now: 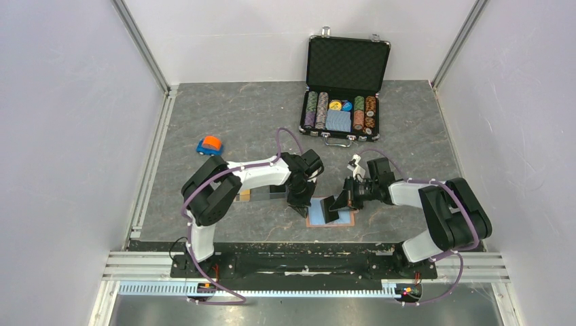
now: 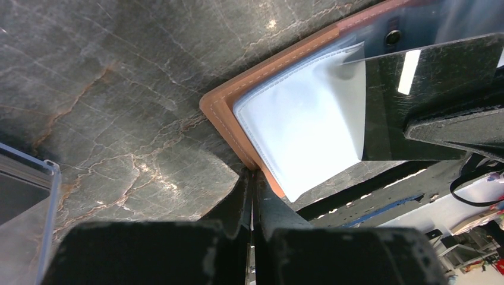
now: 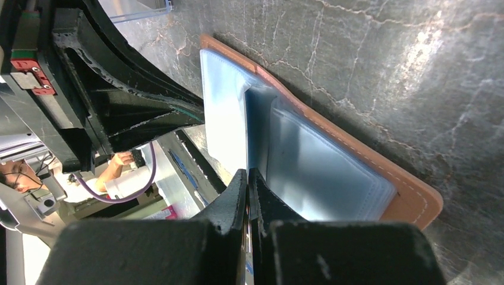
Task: Put the credit cards into the card holder
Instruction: Insert the credit card into the card holder.
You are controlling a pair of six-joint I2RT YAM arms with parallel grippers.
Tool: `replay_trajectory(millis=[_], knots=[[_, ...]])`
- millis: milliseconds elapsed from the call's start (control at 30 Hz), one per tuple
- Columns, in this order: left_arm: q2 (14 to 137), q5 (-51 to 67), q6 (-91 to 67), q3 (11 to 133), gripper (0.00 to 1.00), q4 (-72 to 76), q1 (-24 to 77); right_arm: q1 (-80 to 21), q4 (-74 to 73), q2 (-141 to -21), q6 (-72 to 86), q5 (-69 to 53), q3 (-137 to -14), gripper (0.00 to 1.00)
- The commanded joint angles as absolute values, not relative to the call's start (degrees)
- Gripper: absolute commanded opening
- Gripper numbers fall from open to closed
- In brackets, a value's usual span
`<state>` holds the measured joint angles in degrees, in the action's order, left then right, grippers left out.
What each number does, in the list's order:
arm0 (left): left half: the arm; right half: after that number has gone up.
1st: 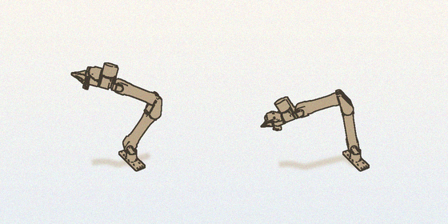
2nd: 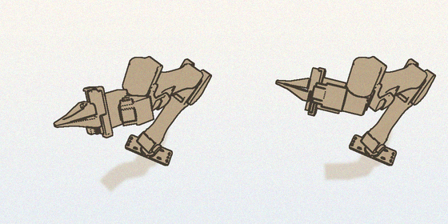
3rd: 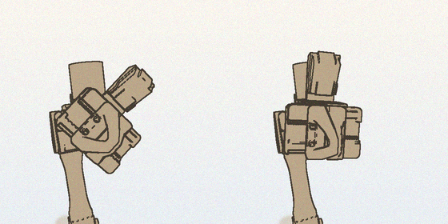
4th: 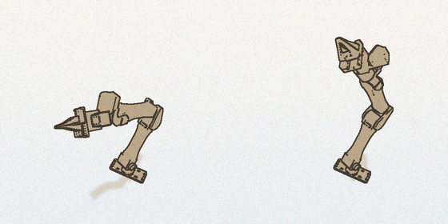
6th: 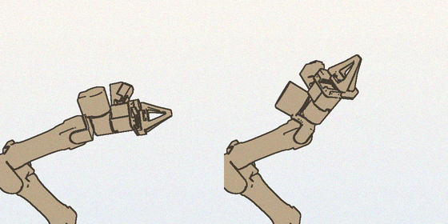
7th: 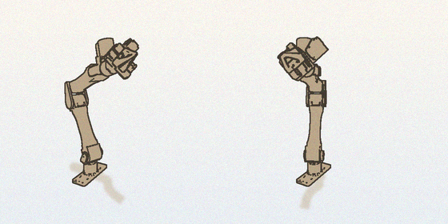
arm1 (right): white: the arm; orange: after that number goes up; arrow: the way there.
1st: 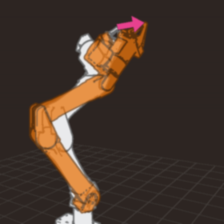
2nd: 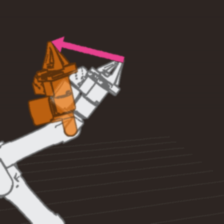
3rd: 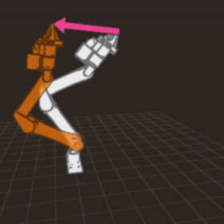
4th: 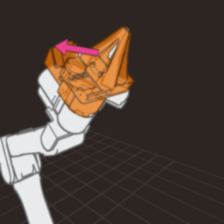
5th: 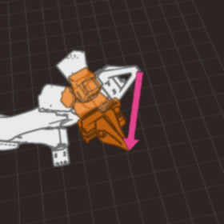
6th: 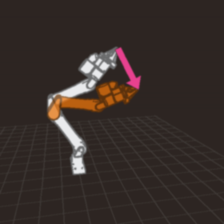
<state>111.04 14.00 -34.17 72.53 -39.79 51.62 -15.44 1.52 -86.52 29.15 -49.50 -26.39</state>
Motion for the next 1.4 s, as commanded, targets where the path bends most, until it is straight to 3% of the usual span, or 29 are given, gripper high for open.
replay_trajectory(millis=[0, 700, 1200, 1267, 1367], knots=[[113.33, 9.49, -30.85, 73.63, 0.02, -39.96, 51.67, -15.64, 4.55, -86.88, 29.68, -50.13, -25.05, 0.00], [114.77, 10.92, -30.62, 74.98, 0.02, -39.90, 52.20, -17.14, 11.60, -87.22, 32.64, -47.77, -23.24, 0.00], [114.81, 11.69, -30.89, 75.15, 0.02, -39.38, 52.18, -24.54, 2.38, -88.82, 30.49, -40.69, -28.64, 0.00], [114.87, 11.65, -30.82, 75.27, 0.02, -39.37, 52.21, -24.89, -1.72, -88.55, 28.33, -38.81, -30.55, 0.02], [114.78, 11.60, -30.82, 75.17, 0.02, -39.38, 52.21, -25.13, -8.20, -87.82, 25.01, -35.13, -33.20, 0.13]])
